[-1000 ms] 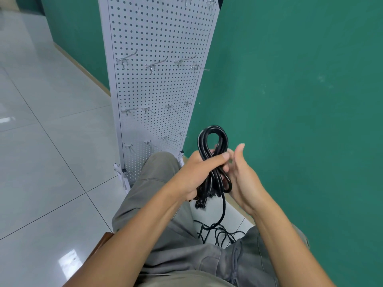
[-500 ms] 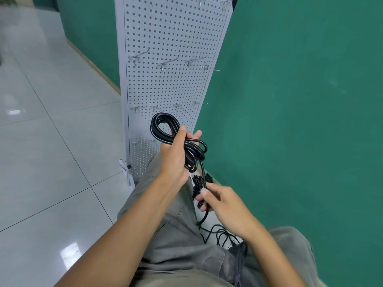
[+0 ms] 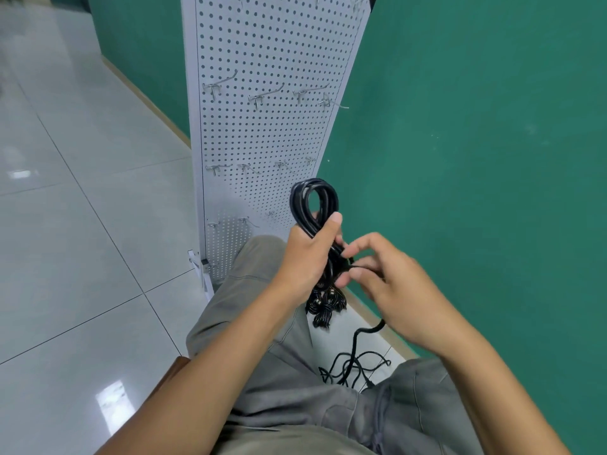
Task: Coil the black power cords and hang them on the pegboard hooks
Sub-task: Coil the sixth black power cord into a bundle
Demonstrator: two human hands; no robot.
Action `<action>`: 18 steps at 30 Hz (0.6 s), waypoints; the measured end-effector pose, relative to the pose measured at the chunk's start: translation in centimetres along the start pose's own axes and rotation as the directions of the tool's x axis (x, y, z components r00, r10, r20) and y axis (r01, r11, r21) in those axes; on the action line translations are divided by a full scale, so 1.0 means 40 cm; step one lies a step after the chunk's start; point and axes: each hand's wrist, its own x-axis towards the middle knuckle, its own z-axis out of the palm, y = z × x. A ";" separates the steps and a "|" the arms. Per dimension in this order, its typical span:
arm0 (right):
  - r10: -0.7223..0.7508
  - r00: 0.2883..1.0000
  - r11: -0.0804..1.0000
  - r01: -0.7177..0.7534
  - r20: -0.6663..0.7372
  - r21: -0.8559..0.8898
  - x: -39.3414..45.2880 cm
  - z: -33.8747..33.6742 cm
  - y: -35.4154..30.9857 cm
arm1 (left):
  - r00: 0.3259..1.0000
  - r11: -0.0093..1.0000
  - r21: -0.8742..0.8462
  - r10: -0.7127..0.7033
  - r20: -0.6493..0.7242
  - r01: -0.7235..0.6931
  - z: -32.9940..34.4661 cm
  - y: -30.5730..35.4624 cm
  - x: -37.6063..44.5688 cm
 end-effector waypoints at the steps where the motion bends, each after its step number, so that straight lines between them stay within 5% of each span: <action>1: -0.003 0.999 1.000 0.002 -0.042 -0.015 0.003 -0.010 -0.002 | 0.999 1.000 0.020 -0.003 0.044 0.002 0.003 -0.002 -0.004; 8: 0.033 0.944 0.999 -0.040 -0.328 -0.016 0.007 -0.054 0.003 | 0.947 0.992 0.068 -0.119 0.299 0.103 0.028 -0.011 -0.037; 13: 0.113 0.920 0.994 -0.109 -0.376 0.031 0.001 -0.072 0.026 | 0.811 0.942 0.007 -0.294 0.505 0.337 0.031 0.007 -0.064; 18: 0.162 0.972 0.803 -0.030 -0.169 0.595 -0.006 -0.063 0.042 | 0.736 0.876 -0.191 -0.233 0.636 0.442 0.050 -0.013 -0.071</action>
